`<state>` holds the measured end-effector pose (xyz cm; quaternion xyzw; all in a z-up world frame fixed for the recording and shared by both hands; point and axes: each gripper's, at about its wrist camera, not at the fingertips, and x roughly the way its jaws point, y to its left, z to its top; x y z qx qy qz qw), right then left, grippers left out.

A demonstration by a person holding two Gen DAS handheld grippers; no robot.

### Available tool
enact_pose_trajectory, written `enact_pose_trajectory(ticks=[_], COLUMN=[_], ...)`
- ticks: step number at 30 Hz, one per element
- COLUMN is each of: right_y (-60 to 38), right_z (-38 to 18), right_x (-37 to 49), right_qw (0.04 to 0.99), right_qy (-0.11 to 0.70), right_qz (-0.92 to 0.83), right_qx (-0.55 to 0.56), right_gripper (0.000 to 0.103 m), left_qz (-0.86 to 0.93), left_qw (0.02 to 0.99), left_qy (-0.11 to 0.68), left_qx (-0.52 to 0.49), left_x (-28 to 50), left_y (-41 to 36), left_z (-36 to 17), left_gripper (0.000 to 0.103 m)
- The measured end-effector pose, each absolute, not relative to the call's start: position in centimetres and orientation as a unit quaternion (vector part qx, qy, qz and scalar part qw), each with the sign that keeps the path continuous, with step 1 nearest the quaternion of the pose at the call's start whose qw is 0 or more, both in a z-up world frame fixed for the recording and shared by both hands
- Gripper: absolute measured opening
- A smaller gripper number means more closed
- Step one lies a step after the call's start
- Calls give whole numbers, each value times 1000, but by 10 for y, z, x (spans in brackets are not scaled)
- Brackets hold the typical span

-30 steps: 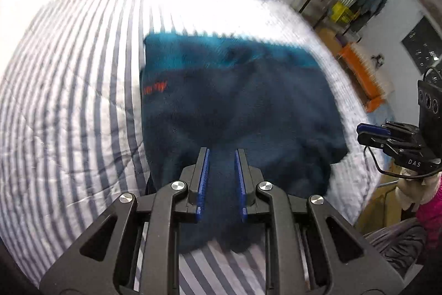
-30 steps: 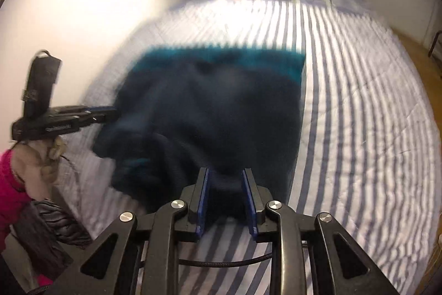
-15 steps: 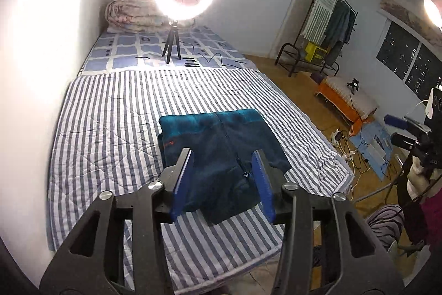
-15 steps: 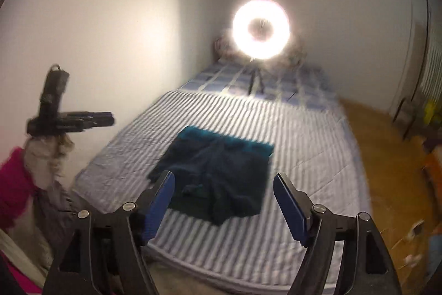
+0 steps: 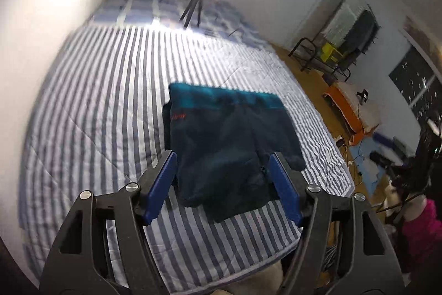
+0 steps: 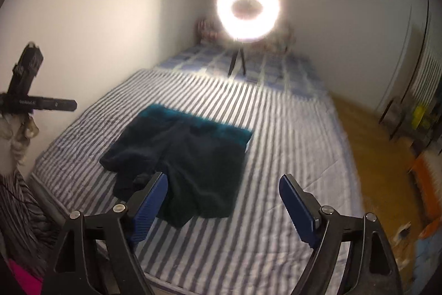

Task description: Fold large clothes

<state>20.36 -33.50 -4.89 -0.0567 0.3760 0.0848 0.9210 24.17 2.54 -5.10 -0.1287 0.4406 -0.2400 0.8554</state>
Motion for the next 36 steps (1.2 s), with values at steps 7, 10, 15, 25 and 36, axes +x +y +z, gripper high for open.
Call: enact_pose_trajectory(ticks=[7, 10, 15, 25, 36], right_y=[-362, -373, -398, -407, -399], right_z=[-98, -124, -166, -203, -239], right_x=[271, 293, 317, 331, 336], right_qw=[900, 889, 861, 830, 795], right_qy=[418, 436, 464, 492, 512], right_qz=[119, 132, 134, 151, 211], right_qx=[12, 49, 159, 215, 246], right_gripper=[80, 81, 81, 81, 82], left_qz=[-235, -228, -210, -210, -232], left_qw=[808, 785, 752, 731, 697], left_qy=[510, 538, 569, 588, 596], left_qx=[-177, -205, -257, -276, -323], left_x=[306, 327, 342, 340, 377], left_y=[17, 19, 36, 37, 27], left_z=[-111, -135, -171, -199, -236], left_gripper=[71, 71, 71, 71, 72])
